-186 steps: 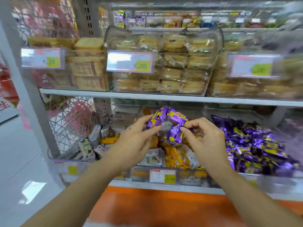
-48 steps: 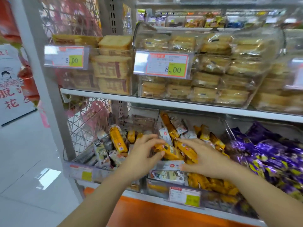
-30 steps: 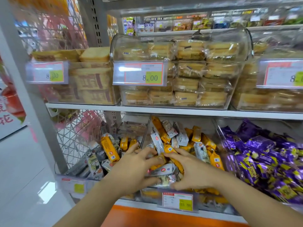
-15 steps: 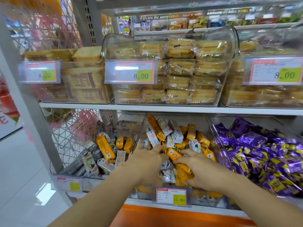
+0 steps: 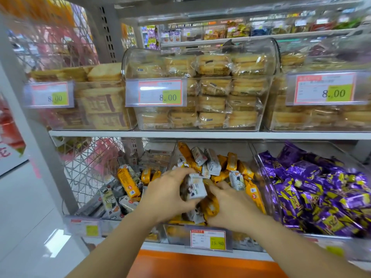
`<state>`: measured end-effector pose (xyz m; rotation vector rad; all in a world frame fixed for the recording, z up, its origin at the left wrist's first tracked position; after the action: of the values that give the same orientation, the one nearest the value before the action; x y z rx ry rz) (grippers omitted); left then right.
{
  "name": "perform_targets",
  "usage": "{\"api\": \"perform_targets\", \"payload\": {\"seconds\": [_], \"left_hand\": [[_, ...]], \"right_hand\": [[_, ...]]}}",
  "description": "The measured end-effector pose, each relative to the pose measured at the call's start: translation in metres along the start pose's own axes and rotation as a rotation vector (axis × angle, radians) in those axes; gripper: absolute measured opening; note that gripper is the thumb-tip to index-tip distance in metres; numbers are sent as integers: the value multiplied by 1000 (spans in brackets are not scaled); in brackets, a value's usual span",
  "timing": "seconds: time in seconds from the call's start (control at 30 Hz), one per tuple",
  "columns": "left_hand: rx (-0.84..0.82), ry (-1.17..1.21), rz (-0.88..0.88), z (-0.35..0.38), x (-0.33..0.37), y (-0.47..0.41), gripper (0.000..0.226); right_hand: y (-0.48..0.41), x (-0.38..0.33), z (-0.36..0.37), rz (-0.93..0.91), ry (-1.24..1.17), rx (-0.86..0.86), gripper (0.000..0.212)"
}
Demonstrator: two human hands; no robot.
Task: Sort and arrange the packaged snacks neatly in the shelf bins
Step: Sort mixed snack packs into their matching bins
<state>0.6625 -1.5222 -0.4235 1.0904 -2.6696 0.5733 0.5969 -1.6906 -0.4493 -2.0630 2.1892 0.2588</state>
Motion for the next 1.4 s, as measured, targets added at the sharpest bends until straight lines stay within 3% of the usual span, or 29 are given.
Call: {"api": "perform_targets", "payload": {"seconds": [0.13,0.2,0.3,0.4,0.6,0.77,0.83,0.9,1.0,1.07,1.13,1.2,1.27,1.33,1.4], "left_hand": [[195,445,-113,-4,-15,10,57],[328,599,-170,-3,-23,14,56],[520,817,-273,-2,-31,20,54],[651,811,-322,0,-41,28,53],[899,724,-372,-13,-62,43,58],[796,472,-369,-10,-94,45,62],[731,257,-371,-6,-108,43,62],[585,21,-428,0,-119,41,63],[200,-70,-634,4,-121,41,62],[72,-139,-656,6,-120,41,60],[46,-147,-633,3,-116,39,56],[130,-103,-608,0,-109,36,49],[228,-56,-545,-3,-98,32,42],[225,-39,-439,-4,-83,23,36],[173,-22,-334,0,-65,9,33]], "right_hand": [[0,1,-5,43,-211,19,54],[2,1,-9,58,-375,91,42],[1,-7,-15,30,-548,249,39],[-8,-26,-18,-59,-605,326,38],[-44,-81,-10,-154,-519,296,49],[-72,-113,-10,-111,-392,272,56],[-81,-120,-14,-109,-347,244,57],[-88,-125,-14,-162,-384,202,60],[-93,-126,-10,-236,-455,126,64],[-91,-123,-4,-274,-355,34,59],[-84,-117,0,-343,-224,-10,47],[-74,-102,-4,-354,-289,85,37],[-68,-75,-13,-233,-390,285,33],[-64,-40,-23,-26,-329,442,35],[-63,-3,-33,191,-170,382,49]]}}
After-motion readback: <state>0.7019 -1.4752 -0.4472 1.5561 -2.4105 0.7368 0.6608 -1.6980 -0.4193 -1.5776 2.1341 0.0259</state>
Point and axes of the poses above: each hand's wrist, its own y-axis away from the middle knuckle, its own z-axis out of the palm, x = y × z, the point moved 1 cm from there along -y, towards the middle knuckle, and after that the axes turned 1 degree about -x, right-handed, at the moved point
